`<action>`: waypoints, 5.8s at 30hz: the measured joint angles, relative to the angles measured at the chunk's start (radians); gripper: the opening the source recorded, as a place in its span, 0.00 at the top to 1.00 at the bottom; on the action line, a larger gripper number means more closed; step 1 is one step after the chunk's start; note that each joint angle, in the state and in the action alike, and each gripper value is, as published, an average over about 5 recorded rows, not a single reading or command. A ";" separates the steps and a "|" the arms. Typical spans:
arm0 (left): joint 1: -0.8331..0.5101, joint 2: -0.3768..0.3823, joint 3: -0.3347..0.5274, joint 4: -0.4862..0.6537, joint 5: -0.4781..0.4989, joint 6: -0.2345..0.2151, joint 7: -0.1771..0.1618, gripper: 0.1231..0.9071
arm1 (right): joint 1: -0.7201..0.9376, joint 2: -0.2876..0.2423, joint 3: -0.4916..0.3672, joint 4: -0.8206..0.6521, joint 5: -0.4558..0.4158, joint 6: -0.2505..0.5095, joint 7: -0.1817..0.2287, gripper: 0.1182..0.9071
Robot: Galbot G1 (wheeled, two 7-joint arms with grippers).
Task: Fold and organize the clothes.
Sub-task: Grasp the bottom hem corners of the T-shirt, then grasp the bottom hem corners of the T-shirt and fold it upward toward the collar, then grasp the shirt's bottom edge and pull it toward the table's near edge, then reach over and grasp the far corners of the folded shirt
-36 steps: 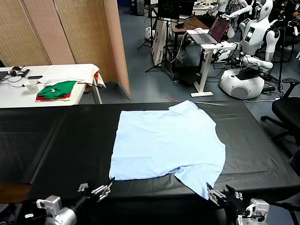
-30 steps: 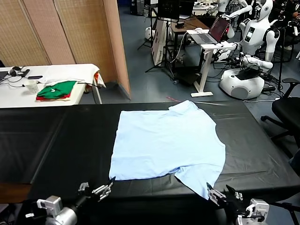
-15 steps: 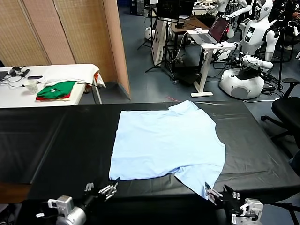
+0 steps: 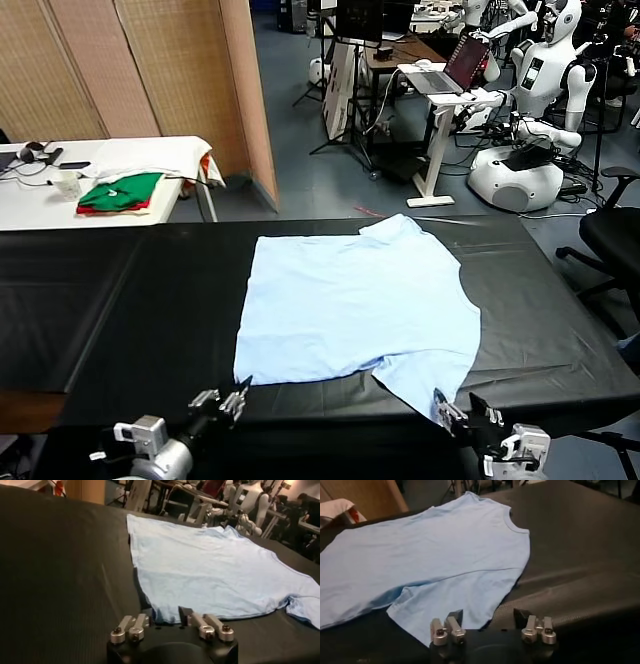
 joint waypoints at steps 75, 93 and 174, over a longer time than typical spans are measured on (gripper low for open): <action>-0.333 0.036 0.030 0.260 0.133 -0.189 -0.014 0.96 | 0.532 -0.150 -0.175 -0.386 -0.158 0.138 -0.130 0.61; -0.220 -0.010 0.016 0.157 0.122 -0.123 -0.021 0.00 | 0.249 -0.173 -0.013 -0.194 -0.124 0.138 -0.167 0.02; -0.154 0.111 -0.112 -0.022 -0.113 0.026 -0.220 0.00 | 0.620 -0.323 -0.178 -0.204 0.080 -0.168 -0.051 0.00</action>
